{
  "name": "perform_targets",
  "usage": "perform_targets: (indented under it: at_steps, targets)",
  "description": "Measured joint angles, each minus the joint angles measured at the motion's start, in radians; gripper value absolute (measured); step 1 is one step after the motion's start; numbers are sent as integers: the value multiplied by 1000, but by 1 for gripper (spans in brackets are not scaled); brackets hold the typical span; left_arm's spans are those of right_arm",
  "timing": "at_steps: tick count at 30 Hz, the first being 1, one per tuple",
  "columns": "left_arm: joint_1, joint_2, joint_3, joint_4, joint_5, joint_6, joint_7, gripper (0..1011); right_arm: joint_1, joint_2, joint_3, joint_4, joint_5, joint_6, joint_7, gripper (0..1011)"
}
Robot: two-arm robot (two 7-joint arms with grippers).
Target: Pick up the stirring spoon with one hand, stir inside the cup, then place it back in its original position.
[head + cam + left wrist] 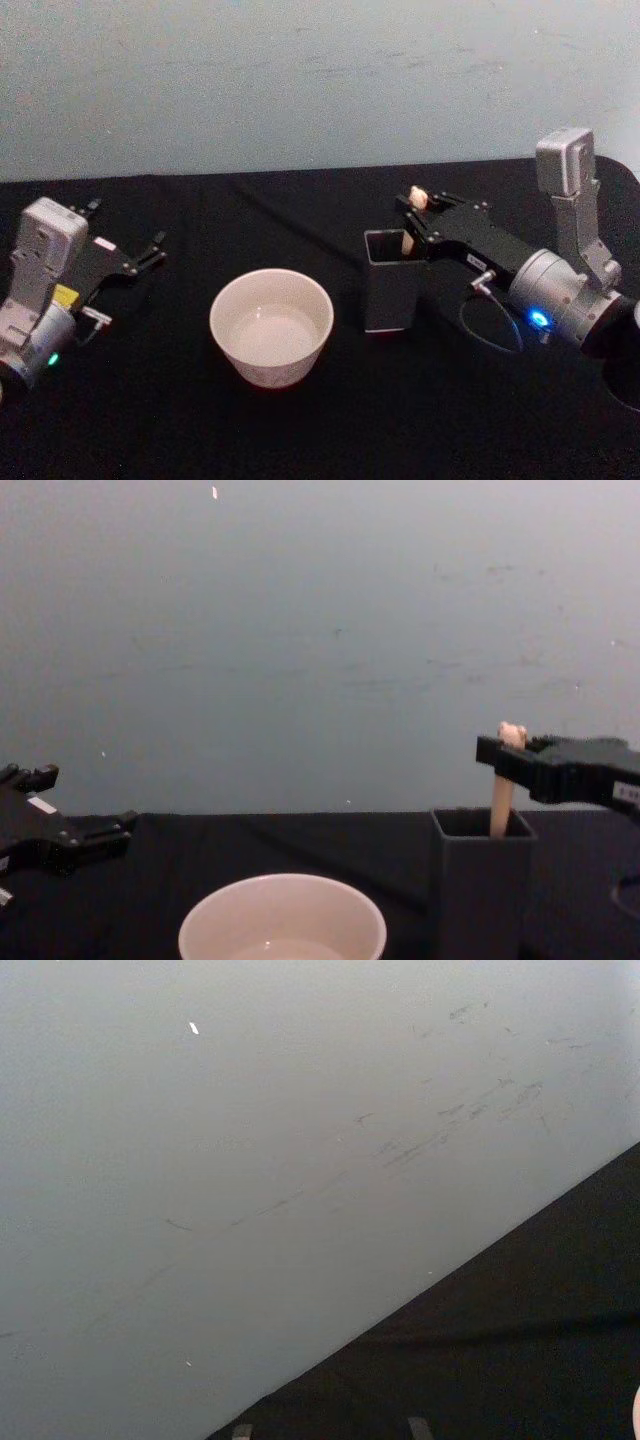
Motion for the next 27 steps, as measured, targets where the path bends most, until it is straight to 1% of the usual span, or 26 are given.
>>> perform_targets:
  at_steps: [7,13,18,23,27]
  targets:
    - [0,0,0,0,0,0,0,1001,-3,3,13,-27,12,-13,26,214]
    - [0,0,0,0,0,0,0,1001,-2,14,32,-58,30,-37,50,214]
    - [0,0,0,0,0,0,0,1001,6,22,51,-87,51,-69,69,214]
    - [0,0,0,0,0,0,0,1001,27,18,54,-89,55,-94,76,214]
    - [0,0,0,0,0,0,0,1001,50,10,46,-78,54,-108,86,214]
